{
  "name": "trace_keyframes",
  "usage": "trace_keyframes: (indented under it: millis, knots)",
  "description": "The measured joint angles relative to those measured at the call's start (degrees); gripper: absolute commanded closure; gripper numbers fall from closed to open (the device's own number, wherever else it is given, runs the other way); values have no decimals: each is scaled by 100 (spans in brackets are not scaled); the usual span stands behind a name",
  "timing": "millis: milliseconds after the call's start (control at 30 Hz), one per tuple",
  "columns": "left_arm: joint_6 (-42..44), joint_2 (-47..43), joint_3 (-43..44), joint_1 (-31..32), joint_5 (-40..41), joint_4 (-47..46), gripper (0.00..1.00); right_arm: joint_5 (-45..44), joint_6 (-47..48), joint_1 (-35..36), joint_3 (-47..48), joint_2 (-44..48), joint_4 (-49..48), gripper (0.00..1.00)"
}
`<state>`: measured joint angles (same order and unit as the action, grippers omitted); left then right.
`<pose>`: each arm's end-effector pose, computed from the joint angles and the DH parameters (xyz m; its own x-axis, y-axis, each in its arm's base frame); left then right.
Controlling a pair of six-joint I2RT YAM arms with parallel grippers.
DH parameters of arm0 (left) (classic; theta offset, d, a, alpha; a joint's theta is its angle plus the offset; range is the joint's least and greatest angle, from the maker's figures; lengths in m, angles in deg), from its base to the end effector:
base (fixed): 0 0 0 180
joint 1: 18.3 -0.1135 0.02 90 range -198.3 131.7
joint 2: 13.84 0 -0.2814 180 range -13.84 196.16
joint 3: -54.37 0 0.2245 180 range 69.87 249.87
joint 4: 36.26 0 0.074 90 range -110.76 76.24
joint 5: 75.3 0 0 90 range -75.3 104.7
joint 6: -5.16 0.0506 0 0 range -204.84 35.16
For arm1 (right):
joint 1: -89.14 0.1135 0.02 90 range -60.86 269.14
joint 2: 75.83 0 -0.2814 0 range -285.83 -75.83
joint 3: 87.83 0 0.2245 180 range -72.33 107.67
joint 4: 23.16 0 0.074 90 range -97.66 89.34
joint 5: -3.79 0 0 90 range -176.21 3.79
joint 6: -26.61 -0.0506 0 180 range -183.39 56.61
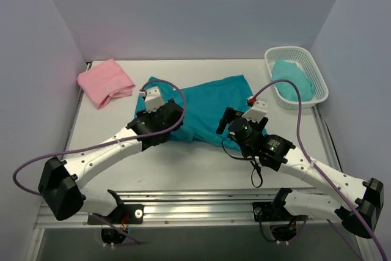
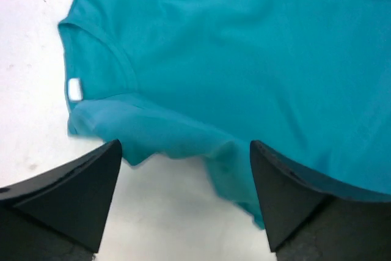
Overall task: Fold and stack the t-shirts
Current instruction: Flatten out the tshirt
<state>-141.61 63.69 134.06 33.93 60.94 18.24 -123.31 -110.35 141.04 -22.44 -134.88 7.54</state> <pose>0.1821 -0.1754 0.3104 -0.4970 -0.3032 -0.8131 -0.2541 0.9467 -0.1977 0.1490 0.1406 0.3325 -0.3846 0.4542 -0.8036 -0.0109 0.8683 0.4960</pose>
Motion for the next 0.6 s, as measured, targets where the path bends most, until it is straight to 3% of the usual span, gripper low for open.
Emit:
trace_keyframes:
  millis: [67,133,233,367,600]
  knots:
    - [662,308,-66,-981,-570,-752,6,2,13,0,0,-22,0,0]
    - [1259,1196,111,-1862,-1176,-1357,6,13,11,0,0,-26,-22,0]
    - [1711,2570,494,-2439,-1749,-1779,6,46,7,0,-2,-4,-28,0]
    - [1871,2590,-96,-2186,-2090,-1878,6,42,-15,2,-72,203,-20,0]
    - [1467,236,-638,-490,-1602,-1445,6,4,-17,2,-96,284,2,0]
